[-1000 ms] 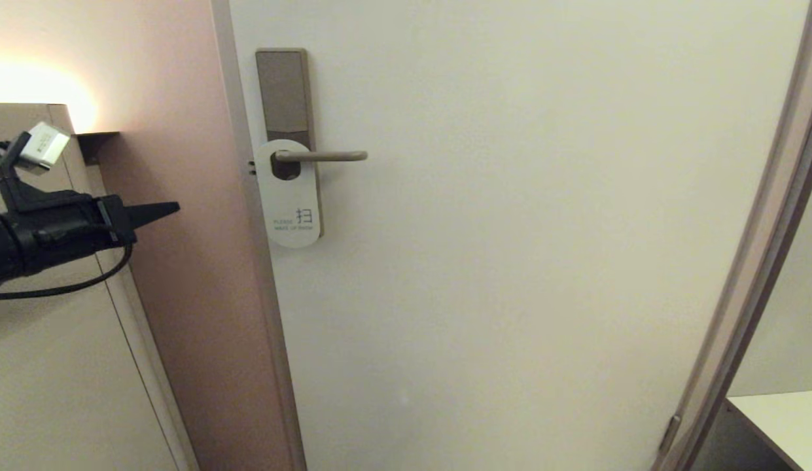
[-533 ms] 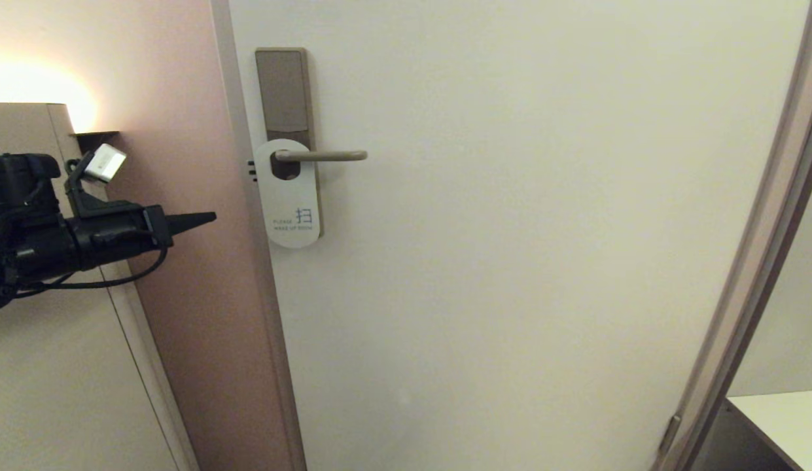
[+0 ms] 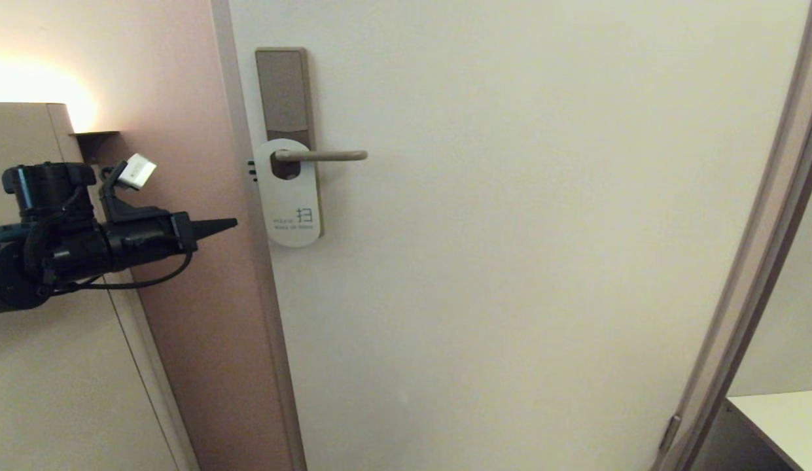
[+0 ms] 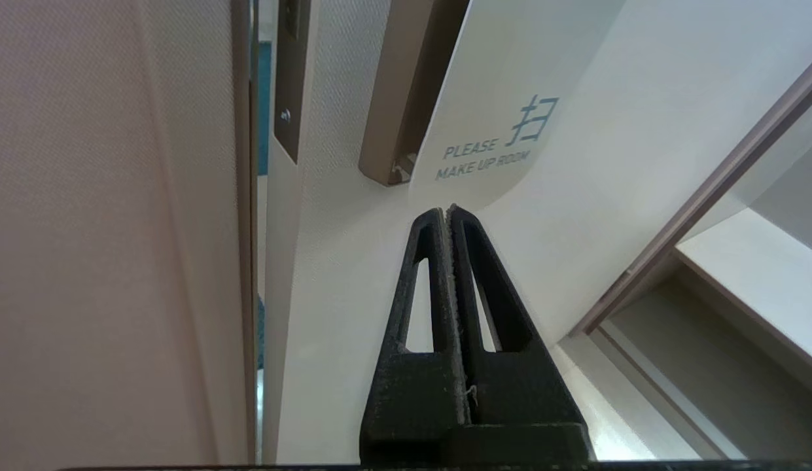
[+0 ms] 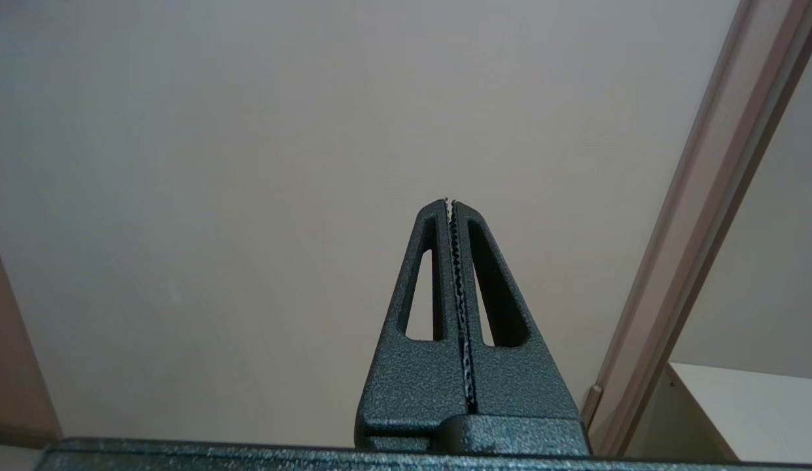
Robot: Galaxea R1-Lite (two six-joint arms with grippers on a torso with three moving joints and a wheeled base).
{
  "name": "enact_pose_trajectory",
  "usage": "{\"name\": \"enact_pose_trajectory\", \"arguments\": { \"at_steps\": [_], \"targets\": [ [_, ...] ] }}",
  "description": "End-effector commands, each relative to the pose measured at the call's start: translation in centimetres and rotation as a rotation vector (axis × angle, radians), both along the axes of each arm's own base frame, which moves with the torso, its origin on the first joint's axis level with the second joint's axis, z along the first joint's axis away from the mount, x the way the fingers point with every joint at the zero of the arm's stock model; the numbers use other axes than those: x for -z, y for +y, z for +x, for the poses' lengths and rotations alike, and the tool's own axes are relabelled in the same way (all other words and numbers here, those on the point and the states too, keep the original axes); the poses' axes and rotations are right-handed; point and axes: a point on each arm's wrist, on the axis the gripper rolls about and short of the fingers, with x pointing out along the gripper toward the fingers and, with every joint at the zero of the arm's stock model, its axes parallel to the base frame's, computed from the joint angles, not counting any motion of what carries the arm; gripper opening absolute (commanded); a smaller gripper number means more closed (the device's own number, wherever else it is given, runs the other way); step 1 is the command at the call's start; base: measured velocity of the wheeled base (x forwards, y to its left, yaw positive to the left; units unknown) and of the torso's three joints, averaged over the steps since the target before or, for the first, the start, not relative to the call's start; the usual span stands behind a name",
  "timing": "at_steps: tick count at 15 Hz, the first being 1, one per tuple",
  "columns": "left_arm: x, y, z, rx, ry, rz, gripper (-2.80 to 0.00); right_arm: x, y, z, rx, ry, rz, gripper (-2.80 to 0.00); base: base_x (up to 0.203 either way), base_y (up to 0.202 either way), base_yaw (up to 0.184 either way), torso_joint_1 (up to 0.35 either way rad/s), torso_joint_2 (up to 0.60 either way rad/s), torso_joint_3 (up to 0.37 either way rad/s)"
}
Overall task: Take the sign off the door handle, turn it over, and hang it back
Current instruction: Take down the sign
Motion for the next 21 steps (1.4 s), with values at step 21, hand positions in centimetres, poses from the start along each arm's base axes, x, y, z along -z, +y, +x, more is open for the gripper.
{"name": "enact_pose_trajectory", "arguments": {
  "at_steps": [21],
  "targets": [
    [-0.3, -0.7, 3.7, 0.240, -0.064, -0.065, 0.00, 0.0, 0.0, 0.0, -0.002, 0.000, -0.001, -2.80, 0.000, 0.000, 0.000, 0.000, 0.00, 0.000]
  ]
}}
